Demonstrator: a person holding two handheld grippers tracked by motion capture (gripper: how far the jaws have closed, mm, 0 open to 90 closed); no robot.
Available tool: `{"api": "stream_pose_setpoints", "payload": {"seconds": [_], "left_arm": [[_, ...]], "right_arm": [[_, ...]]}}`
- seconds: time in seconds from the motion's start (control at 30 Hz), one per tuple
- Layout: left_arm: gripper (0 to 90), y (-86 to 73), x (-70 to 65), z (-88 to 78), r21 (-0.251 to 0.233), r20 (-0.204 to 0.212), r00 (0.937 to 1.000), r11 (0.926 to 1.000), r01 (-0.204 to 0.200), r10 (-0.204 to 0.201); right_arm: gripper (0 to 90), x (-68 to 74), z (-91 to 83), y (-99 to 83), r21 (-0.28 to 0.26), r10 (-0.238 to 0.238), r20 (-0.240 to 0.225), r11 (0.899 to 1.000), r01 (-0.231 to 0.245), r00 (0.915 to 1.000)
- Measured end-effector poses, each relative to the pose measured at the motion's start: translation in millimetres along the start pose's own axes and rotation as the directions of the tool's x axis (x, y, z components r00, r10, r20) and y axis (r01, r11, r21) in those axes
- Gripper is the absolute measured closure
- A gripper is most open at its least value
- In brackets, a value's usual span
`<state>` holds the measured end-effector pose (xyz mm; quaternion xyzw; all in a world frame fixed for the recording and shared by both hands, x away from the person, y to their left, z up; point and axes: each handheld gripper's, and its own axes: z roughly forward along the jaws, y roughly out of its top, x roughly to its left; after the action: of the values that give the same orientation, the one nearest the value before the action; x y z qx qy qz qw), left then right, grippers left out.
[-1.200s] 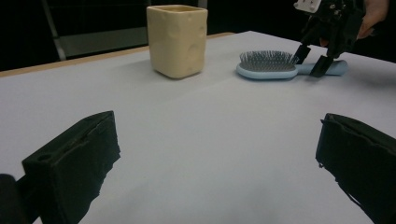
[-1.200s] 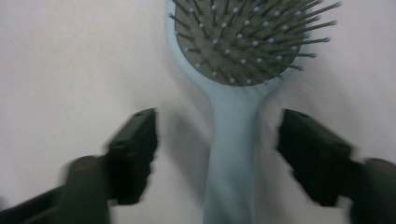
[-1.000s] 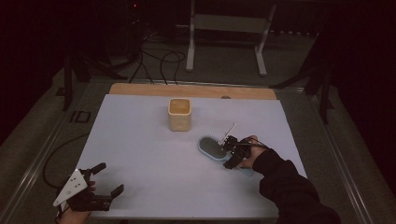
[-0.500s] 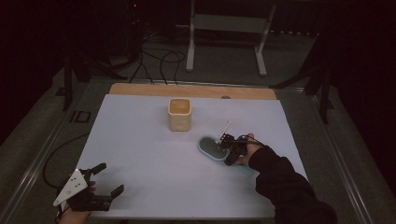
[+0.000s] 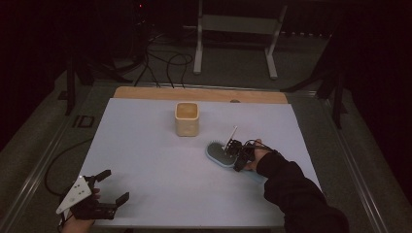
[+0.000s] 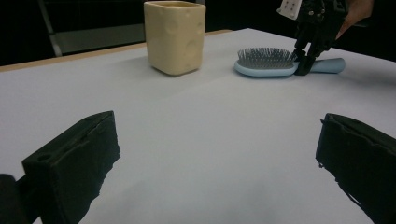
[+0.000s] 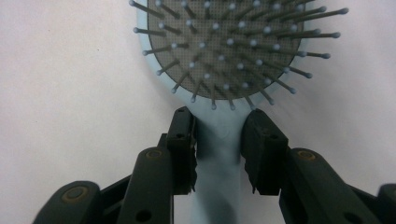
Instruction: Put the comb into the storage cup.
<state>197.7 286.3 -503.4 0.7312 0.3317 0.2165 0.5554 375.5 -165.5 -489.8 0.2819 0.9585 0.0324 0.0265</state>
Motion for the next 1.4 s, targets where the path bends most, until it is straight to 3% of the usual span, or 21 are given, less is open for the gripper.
{"api": "stream_pose_setpoints", "payload": {"seconds": [0.5, 0.73, 1.2, 1.4], "left_arm": [[0.0, -0.9, 0.1, 1.5, 0.01, 0.01, 0.9999, 1.0, 0.001, -0.001], [0.0, -0.9, 1.1, 1.3, 0.007, 0.012, 0.9999, 0.9999, 0.009, -0.009], [0.0, -1.2, 1.0, 1.3, 0.011, 0.009, 0.9999, 0.9999, 0.006, -0.006], [0.0, -1.0, 1.0, 0.7, 0.008, 0.009, 0.9999, 0.9999, 0.007, -0.007]], "right_arm": [[69.5, 1.3, 0.6, -2.6, -0.02, -0.001, -0.003, 1.0, 0.001, 1.0], [69.8, 3.3, 0.1, -14.6, -0.109, -0.008, 0.006, 0.994, 0.008, 1.0], [69.9, 4.6, -3.1, -20.9, -0.169, -0.018, -0.003, 0.986, 0.017, 0.9998], [69.9, 5.9, -13.2, -21.7, -0.219, -0.021, 0.001, 0.976, 0.021, 0.9998]]}}
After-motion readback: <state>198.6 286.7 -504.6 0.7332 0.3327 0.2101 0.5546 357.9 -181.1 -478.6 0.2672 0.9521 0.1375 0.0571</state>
